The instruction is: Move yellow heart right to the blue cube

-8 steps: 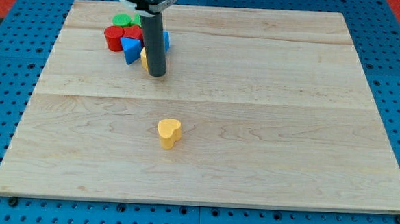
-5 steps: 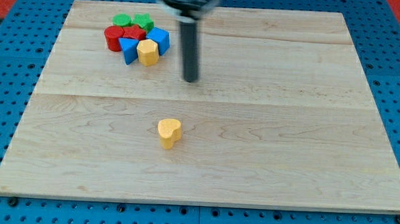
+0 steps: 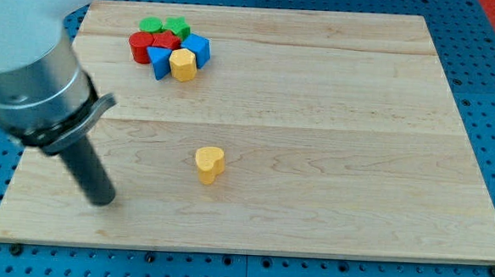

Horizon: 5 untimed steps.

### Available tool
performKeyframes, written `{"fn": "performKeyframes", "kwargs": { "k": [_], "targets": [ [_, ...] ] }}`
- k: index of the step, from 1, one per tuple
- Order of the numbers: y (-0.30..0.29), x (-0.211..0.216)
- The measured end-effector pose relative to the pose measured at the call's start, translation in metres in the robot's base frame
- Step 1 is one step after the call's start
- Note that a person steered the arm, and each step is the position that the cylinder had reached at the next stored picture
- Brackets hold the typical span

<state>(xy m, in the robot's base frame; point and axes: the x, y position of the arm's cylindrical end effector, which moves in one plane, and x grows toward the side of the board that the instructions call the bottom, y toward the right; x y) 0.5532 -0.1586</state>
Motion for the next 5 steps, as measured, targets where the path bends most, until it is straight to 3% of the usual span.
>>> {"fn": "performKeyframes", "kwargs": {
  "k": [2,3,4,5],
  "targets": [
    [0.13,-0.03],
    [0.138,-0.109],
    [0.156,-0.122],
    [0.134,-0.149]
  ]
}}
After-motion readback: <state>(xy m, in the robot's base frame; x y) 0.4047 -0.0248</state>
